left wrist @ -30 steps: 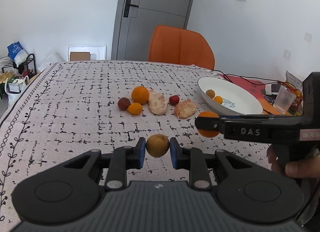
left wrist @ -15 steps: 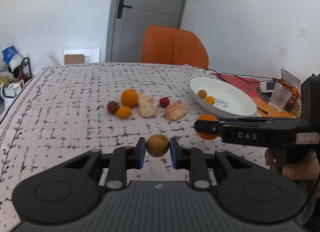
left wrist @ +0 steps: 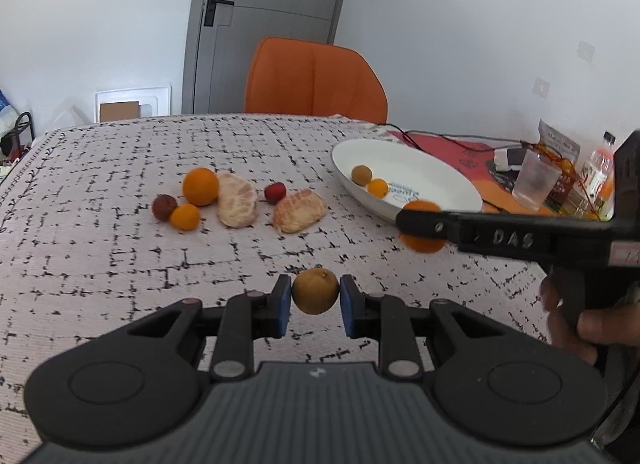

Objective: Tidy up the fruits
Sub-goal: 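Carry the large orange and brown-yellow fruit toward the white bowl, then open the right gripper over the bowl while the left gripper releases its fruit there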

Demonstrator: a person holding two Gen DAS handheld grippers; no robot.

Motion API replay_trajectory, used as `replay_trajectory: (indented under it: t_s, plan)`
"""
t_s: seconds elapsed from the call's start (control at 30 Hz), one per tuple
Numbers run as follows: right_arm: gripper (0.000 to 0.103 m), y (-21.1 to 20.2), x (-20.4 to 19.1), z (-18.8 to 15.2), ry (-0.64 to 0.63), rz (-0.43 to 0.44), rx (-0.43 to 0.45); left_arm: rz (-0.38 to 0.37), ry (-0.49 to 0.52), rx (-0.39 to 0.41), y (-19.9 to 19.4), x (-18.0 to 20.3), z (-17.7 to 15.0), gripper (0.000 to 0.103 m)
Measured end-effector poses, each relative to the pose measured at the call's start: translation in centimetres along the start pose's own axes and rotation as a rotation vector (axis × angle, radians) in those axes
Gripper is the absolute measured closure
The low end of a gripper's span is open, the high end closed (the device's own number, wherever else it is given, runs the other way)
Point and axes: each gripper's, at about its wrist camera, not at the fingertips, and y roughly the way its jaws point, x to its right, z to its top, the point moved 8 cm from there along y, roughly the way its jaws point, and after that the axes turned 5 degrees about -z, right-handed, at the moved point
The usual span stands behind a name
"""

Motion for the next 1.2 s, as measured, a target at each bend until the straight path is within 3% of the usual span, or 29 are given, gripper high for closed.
replay_trajectory:
  t_s: [0.57,1.07,1.2]
  plan:
    - [0.066,-1.7,4.0,0.6,0.046,-0.062,0.041,-0.003,0.054,0.01,1.6,1.6,2.2,0.079]
    - [0.066,-0.5,7.7,1.5,0.087,-0.107,0.053,-0.034,0.13,0.005,4.8,4.1,4.7,0.079]
    - [0.06,0.1,8.4,1.7,0.089,-0.115,0.063,-0.037,0.149,-0.001,5.9,4.5,5.3,0.079]
